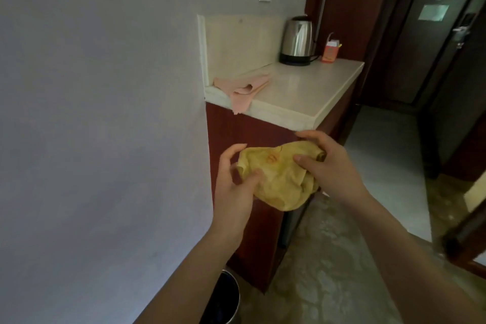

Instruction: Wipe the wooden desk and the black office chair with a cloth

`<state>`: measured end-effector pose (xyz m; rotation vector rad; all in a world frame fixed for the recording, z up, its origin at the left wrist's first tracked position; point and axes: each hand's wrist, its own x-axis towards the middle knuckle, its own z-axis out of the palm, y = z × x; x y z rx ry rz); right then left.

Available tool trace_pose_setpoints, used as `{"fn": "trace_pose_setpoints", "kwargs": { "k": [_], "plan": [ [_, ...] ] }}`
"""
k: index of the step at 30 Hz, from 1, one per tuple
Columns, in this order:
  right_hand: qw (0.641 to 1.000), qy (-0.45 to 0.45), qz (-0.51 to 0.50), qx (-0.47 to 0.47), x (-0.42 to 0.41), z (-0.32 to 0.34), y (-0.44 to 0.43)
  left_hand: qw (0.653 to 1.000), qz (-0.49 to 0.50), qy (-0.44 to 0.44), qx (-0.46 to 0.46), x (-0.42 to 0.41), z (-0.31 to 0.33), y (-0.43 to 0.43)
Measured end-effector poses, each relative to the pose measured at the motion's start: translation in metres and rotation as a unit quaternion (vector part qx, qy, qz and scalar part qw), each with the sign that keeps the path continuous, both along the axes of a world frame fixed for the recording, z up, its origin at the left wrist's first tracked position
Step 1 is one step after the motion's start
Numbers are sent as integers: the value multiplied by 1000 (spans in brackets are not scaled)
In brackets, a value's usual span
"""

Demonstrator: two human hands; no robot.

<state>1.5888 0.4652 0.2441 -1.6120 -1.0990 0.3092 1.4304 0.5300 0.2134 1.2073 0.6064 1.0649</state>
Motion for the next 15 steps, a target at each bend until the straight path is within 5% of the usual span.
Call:
{"fn": "trace_pose_setpoints", "kwargs": {
  "k": [10,15],
  "plan": [
    [991,-85,-25,103,137,36,138,993,-34,52,100,136,60,136],
    [986,-150,-65,45,206,26,180,984,-45,133,110,207,64,169]
  ]
}}
